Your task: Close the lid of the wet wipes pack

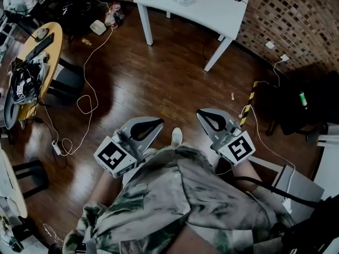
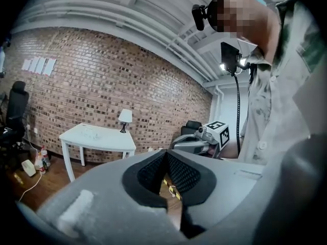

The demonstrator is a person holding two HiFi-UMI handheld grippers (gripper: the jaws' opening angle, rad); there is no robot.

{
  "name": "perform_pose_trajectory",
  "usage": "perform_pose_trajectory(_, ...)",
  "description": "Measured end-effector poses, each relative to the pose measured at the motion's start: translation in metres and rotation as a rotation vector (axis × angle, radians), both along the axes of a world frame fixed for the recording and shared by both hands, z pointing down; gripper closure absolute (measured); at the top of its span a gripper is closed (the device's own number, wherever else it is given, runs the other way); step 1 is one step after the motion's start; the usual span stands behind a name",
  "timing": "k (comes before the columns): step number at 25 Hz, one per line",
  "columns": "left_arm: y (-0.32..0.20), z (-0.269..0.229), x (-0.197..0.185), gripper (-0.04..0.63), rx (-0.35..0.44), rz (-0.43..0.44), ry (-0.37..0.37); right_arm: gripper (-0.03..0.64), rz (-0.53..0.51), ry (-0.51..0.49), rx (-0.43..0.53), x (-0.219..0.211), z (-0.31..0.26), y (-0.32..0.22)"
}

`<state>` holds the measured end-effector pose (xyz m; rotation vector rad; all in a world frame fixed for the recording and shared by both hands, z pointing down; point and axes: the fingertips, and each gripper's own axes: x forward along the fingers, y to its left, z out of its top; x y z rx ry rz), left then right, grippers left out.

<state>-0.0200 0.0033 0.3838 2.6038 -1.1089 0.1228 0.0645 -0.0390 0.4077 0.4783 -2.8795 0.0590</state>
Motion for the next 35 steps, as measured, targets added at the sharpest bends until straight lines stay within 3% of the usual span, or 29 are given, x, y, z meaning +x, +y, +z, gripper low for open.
perform_pose_trajectory(7,-0.053,0.004,0.01,0.595,-0.012,-0.02,-0.019,0.611,-0.036,-0.006,0.024,0.003,0.007,-0.056)
perform_pose_trajectory(12,-0.087,0.015,-0.006,0.595,-0.016,-0.016,-0.022,0.611,-0.043,0.001,0.02,-0.018,0.018,-0.088)
perform_pose_trajectory(16,-0.127,0.024,-0.037,0.595,-0.012,-0.035,0.014,0.611,-0.051,0.01,0.04,-0.048,0.022,-0.117)
perform_pose_trajectory(21,-0.189,0.028,-0.071,0.595,0.024,0.029,0.03,0.611,-0.018,0.062,0.04,-0.083,0.026,-0.178)
perform_pose_trajectory(28,-0.263,0.007,-0.156,0.595,0.088,0.05,0.051,0.611,-0.009,0.163,0.087,-0.165,0.035,-0.27)
perform_pose_trajectory(32,-0.293,0.02,-0.183,0.595,0.031,0.02,-0.024,0.611,-0.033,0.088,0.112,-0.197,0.033,-0.321)
perform_pose_trajectory(35,-0.317,0.019,-0.189,0.595,0.046,0.011,0.034,0.611,0.0,0.157,0.107,-0.198,0.043,-0.358)
